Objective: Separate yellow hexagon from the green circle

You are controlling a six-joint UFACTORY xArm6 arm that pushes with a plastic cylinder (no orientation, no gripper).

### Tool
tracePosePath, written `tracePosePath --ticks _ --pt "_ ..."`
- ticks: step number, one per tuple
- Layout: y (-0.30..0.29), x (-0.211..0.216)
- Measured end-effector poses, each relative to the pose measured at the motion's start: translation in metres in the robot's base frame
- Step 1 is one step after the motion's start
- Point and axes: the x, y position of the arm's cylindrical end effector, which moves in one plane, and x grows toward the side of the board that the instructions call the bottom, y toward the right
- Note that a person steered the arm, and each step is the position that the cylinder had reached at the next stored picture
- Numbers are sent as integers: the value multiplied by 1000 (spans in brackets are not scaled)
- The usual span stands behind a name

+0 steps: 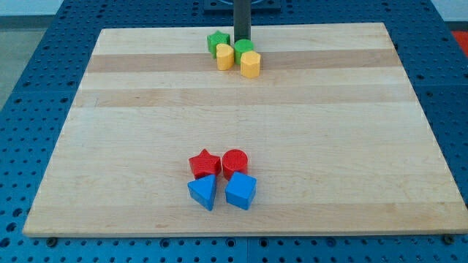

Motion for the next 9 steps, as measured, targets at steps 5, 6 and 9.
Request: tracePosePath --ticks 5,6,9 --pt "45 77" --pt "5 95" --pt "-39 150"
